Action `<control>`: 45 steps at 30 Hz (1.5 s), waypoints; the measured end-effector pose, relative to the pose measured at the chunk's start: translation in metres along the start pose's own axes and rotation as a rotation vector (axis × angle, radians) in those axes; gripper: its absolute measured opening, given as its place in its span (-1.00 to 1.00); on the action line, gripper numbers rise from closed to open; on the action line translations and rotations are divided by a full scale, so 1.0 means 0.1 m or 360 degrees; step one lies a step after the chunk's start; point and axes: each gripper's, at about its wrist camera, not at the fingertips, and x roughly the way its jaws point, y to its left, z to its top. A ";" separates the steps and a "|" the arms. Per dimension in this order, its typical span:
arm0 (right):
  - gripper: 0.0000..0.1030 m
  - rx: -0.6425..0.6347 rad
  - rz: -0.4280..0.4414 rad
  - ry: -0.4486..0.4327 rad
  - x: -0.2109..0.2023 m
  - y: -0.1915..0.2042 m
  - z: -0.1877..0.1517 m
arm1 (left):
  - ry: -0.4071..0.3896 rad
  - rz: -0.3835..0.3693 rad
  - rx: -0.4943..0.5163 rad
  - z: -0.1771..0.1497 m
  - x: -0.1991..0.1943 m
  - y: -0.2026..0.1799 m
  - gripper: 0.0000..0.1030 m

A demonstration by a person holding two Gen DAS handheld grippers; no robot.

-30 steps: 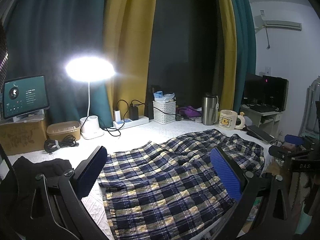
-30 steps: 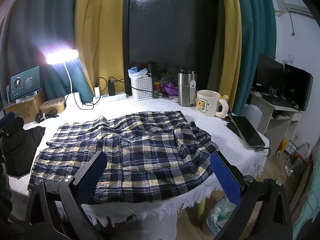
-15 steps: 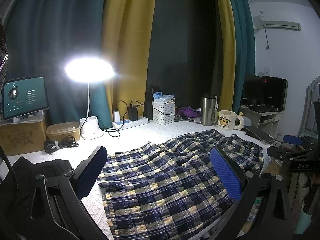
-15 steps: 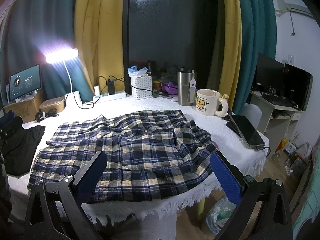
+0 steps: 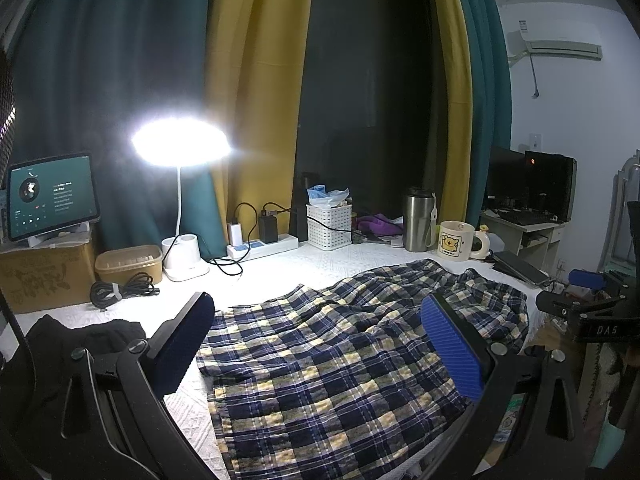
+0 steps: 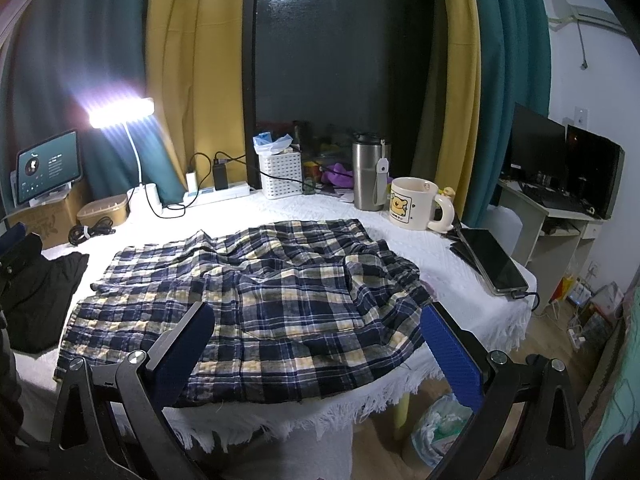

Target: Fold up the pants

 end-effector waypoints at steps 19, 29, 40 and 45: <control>1.00 0.0004 0.0000 0.0008 0.00 -0.01 -0.01 | -0.0002 -0.0002 0.0001 0.00 0.00 0.01 0.98; 1.00 0.0010 -0.0010 0.0061 0.14 -0.03 -0.05 | 0.0008 -0.0003 0.0001 -0.01 0.03 0.04 0.98; 1.00 0.0038 -0.0023 0.0175 0.66 -0.15 0.02 | 0.0150 0.0016 -0.0019 -0.05 0.51 0.20 0.98; 1.00 0.0099 -0.0042 0.0196 0.91 -0.27 0.13 | 0.0230 0.0064 0.0014 -0.05 0.74 0.30 0.98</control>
